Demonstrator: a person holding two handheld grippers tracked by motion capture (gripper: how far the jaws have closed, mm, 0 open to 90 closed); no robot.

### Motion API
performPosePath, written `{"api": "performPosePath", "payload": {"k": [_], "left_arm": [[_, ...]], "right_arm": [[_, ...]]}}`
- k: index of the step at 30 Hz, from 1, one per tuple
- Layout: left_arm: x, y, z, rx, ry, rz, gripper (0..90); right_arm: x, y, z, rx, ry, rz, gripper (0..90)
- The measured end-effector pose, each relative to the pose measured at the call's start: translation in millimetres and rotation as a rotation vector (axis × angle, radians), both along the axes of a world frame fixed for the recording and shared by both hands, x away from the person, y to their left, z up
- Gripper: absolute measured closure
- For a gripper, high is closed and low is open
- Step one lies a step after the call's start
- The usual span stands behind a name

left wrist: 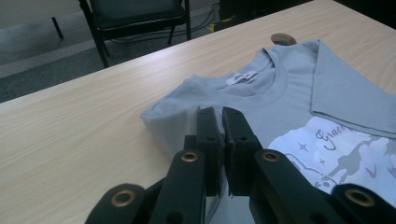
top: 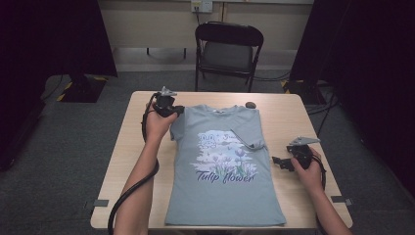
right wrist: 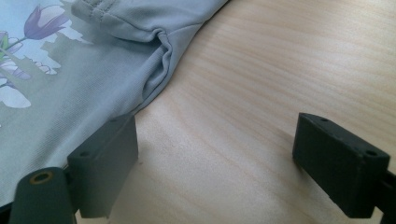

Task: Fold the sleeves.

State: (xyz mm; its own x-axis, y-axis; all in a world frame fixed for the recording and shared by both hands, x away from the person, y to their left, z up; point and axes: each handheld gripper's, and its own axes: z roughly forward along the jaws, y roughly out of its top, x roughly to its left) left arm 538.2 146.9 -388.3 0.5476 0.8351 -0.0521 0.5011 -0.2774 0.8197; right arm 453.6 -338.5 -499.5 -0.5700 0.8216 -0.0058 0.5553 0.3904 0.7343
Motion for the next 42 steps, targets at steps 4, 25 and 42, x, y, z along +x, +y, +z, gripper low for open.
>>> {"api": "performPosePath", "payload": {"k": [4,25,42], "left_arm": [[0.2,-4.9,-1.8,-0.002,0.007,-0.005,86.5],[2.4,-30.0,-5.6,-0.001,0.022,-0.039,86.4],[3.6,-43.1,-9.0,0.003,0.028,-0.06,86.4]], "right_arm": [[0.0,0.0,0.0,0.0,0.0,0.0,13.3],[-0.1,0.3,0.0,0.0,0.0,0.001,13.3],[-0.5,0.8,0.0,0.0,0.0,0.004,13.3]]}}
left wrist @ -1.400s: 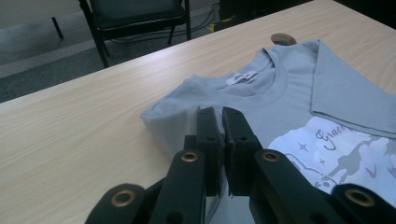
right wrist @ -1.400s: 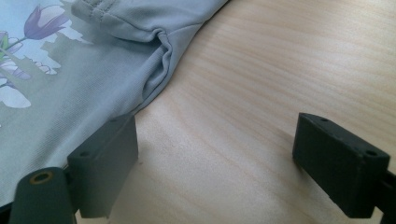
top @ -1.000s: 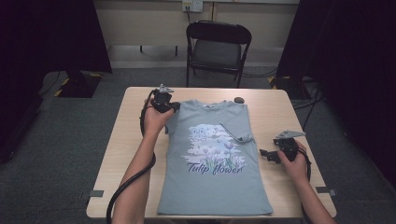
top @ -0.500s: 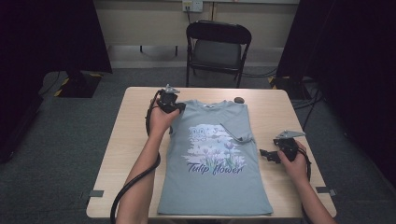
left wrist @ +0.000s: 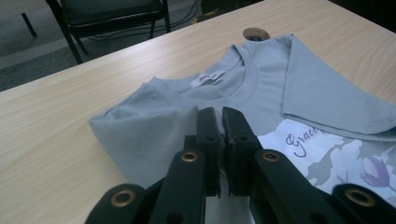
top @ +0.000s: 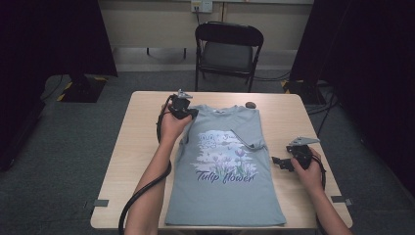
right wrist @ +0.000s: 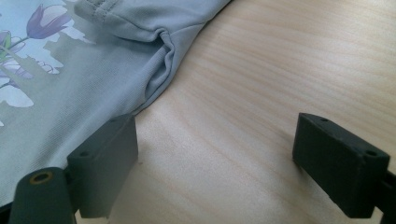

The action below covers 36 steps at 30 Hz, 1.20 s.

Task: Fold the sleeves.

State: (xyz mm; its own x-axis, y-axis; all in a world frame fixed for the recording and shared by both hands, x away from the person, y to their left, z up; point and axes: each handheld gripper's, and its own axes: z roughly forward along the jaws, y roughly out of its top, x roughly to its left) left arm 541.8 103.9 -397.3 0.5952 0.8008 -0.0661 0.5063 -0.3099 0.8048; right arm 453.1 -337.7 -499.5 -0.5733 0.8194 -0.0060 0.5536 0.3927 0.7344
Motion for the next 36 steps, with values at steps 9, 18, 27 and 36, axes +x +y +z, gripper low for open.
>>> {"api": "performPosePath", "payload": {"k": [9,18,27,36], "left_arm": [[0.8,-6.6,-3.1,0.003,0.006,-0.012,86.4],[4.0,-14.7,-8.8,0.013,0.018,-0.029,86.3],[5.4,-24.5,-14.0,0.018,0.031,-0.045,86.3],[7.0,-33.5,-19.0,0.03,0.039,-0.064,86.3]], "right_arm": [[-0.1,0.1,0.0,0.0,0.0,0.0,13.3],[-0.1,0.1,0.0,0.0,0.0,0.002,13.3],[-0.1,0.2,0.0,0.0,0.0,0.003,13.3],[-0.3,0.4,0.0,0.001,0.0,0.004,13.3]]}}
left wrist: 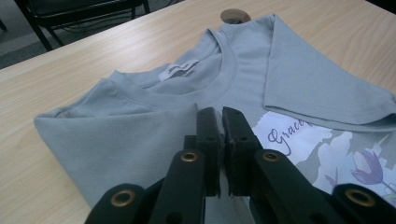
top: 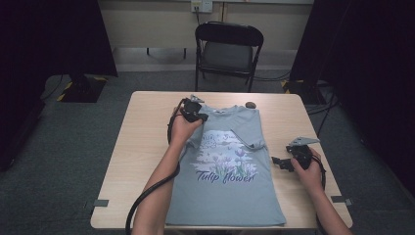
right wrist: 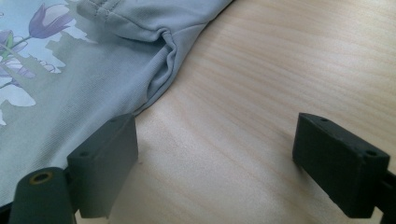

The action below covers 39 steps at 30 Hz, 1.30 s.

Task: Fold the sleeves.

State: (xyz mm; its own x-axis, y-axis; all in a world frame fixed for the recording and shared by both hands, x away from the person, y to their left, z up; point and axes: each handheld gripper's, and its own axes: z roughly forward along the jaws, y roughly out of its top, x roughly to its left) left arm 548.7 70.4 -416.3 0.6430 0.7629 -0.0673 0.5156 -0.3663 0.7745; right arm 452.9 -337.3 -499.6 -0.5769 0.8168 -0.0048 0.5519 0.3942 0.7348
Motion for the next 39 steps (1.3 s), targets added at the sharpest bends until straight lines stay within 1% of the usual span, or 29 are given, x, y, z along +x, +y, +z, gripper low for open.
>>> {"api": "performPosePath", "payload": {"k": [5,8,10,11,12,13,14,15,16,18,19,20,22,24,26,28,29,31,33,36,39], "left_arm": [[1.8,-5.6,-4.9,0.009,0.008,-0.013,86.3],[3.2,-10.6,-9.3,0.003,0.014,-0.017,86.3],[4.8,-12.9,-12.8,0.005,0.013,-0.024,86.1],[5.2,-14.3,-14.8,0.0,0.01,-0.021,85.9],[5.9,-14.8,-16.3,0.0,0.001,-0.028,85.1],[6.4,-15.6,-17.6,-0.013,0.0,-0.037,82.8],[6.8,-16.5,-18.8,-0.032,-0.002,-0.039,78.3],[7.3,-17.5,-19.7,-0.055,-0.007,-0.042,71.2],[8.0,-18.2,-20.1,-0.063,-0.022,-0.055,63.8],[9.0,-18.5,-19.5,-0.055,-0.051,-0.057,49.2],[9.0,-18.3,-18.8,-0.068,-0.05,-0.049,43.5],[9.2,-17.2,-18.0,-0.079,-0.05,-0.051,39.7],[8.4,-15.6,-16.6,-0.091,-0.047,-0.047,36.7],[7.5,-13.6,-15.3,-0.087,-0.044,-0.044,32.9],[6.9,-11.3,-14.2,-0.092,-0.044,-0.043,29.7],[6.2,-9.0,-12.9,-0.091,-0.048,-0.034,27.1],[5.9,-7.9,-12.3,-0.087,-0.049,-0.042,25.9],[4.5,-6.5,-11.5,-0.08,-0.054,-0.041,23.3],[3.4,-4.6,-10.8,-0.097,-0.05,-0.039,20.3],[1.3,-0.3,-9.0,-0.102,-0.058,-0.04,15.9],[-1.6,4.0,-7.1,-0.1,-0.061,-0.034,15.7]], "right_arm": [[0.0,0.0,0.0,0.0,0.0,0.0,13.3],[-0.1,0.0,0.0,0.0,0.0,0.001,13.3],[-0.2,0.1,0.0,0.0,0.0,0.0,13.3],[-0.2,0.1,0.0,0.0,0.0,0.001,13.3],[-0.2,0.1,0.0,0.0,0.0,0.001,13.3],[-0.3,0.2,0.0,0.0,0.0,0.002,13.3],[-0.2,0.2,0.0,-0.001,0.0,0.003,13.3],[-0.2,0.2,0.0,-0.001,0.0,0.003,13.3],[-0.2,0.1,0.0,-0.001,0.0,0.003,13.3],[-0.2,0.2,0.0,-0.001,0.0,0.003,13.3],[-0.2,0.2,0.0,-0.001,0.0,0.003,13.3],[-0.2,0.2,0.0,-0.001,0.0,0.004,13.3],[-0.2,0.2,0.0,-0.001,-0.001,0.004,13.3],[-0.2,0.2,0.0,-0.001,-0.001,0.004,13.3],[-0.2,0.2,0.0,-0.001,-0.001,0.004,13.3],[-0.2,0.2,0.0,-0.001,-0.001,0.004,13.3],[-0.2,0.2,0.0,-0.001,-0.001,0.004,13.3],[-0.2,0.2,0.0,-0.001,-0.001,0.004,13.3],[-0.2,0.2,0.0,-0.001,-0.001,0.004,13.3],[-0.2,0.2,0.0,-0.001,-0.001,0.005,13.3],[-0.2,0.2,0.0,-0.001,-0.001,0.005,13.3]]}}
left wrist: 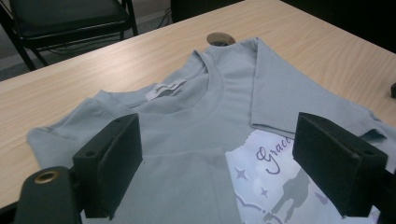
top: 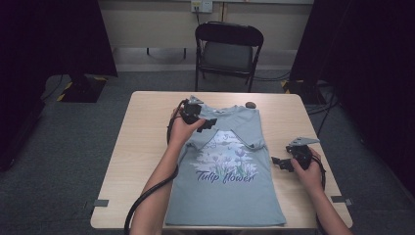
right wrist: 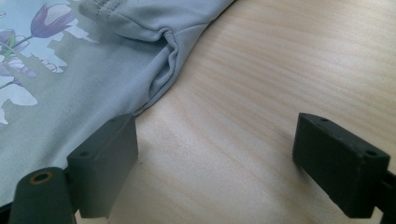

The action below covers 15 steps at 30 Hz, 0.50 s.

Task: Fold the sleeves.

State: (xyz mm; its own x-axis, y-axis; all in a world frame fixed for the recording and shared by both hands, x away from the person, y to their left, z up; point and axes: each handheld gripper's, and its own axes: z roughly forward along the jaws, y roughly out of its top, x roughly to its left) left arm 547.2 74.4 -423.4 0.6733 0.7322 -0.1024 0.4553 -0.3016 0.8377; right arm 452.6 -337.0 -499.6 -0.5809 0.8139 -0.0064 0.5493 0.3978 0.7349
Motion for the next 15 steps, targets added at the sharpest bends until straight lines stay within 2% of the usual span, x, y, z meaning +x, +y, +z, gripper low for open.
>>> {"api": "performPosePath", "payload": {"k": [8,15], "left_arm": [[-9.1,11.5,1.8,0.013,-0.012,-0.02,16.0],[-15.0,22.1,-4.4,0.028,-0.006,-0.016,16.3]], "right_arm": [[-0.1,0.4,0.0,0.0,0.0,-0.001,13.3],[-0.3,1.2,0.0,0.0,0.001,0.001,13.3]]}}
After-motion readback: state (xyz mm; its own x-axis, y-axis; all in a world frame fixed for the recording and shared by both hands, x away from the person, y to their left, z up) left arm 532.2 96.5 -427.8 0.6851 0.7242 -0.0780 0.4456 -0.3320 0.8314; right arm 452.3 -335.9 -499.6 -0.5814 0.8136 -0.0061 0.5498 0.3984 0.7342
